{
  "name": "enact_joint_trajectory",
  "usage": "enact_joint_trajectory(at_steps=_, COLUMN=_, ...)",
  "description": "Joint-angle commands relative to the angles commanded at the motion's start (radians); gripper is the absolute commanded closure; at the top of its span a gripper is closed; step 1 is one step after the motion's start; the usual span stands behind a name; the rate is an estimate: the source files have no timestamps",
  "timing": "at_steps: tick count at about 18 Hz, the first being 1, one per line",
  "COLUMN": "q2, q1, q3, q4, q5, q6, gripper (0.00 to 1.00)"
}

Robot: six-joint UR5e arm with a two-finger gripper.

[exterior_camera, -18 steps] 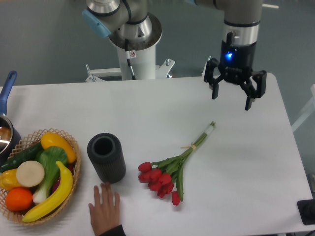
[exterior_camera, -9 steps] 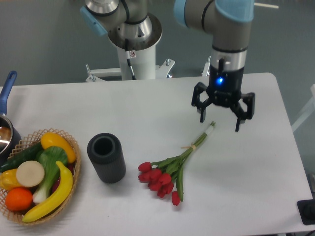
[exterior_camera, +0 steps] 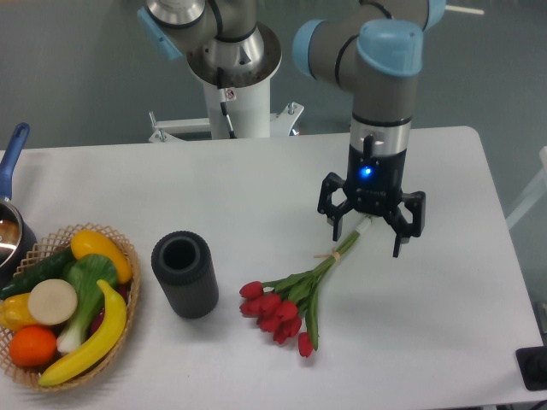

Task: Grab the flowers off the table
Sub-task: 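Move the open gripper down toward the tulip stems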

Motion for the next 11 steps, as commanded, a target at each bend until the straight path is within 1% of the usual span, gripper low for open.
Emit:
enact_joint_trajectory(at_steps=3, q2=0.008, q1=0.002, q3=0.003, q4=-0.132, q5=0.000, q6=0.124, gripper=0.01)
enact_joint_trajectory(at_steps=6, q2=0.005, q1=0.003, q3=0.000, q4=-0.212, q5=0.003, q6=0.265, gripper=0.02)
enact_joint_trajectory(at_steps=7, q2=0.003, q1=0.005, q3=-0.011, q4=-0.274, q5=0.046, q6=0.364, gripper=0.02)
enact_joint_trajectory(at_steps=8, q2=0.000, q1=0.008, q3=-0.020, q4=-0.289, q5=0.075, q6=0.421, gripper=0.02)
enact_joint_trajectory(at_steps=9, q2=-0.005, q1=0.011, q3=-0.029, q4=-0.286, q5=0.084, q6=0.461, gripper=0.02)
enact_joint_trajectory(at_steps=11, q2=-0.046, q1=0.017, q3=-0.019, q4=-0.283, q5=0.086, q6=0.509, gripper=0.02)
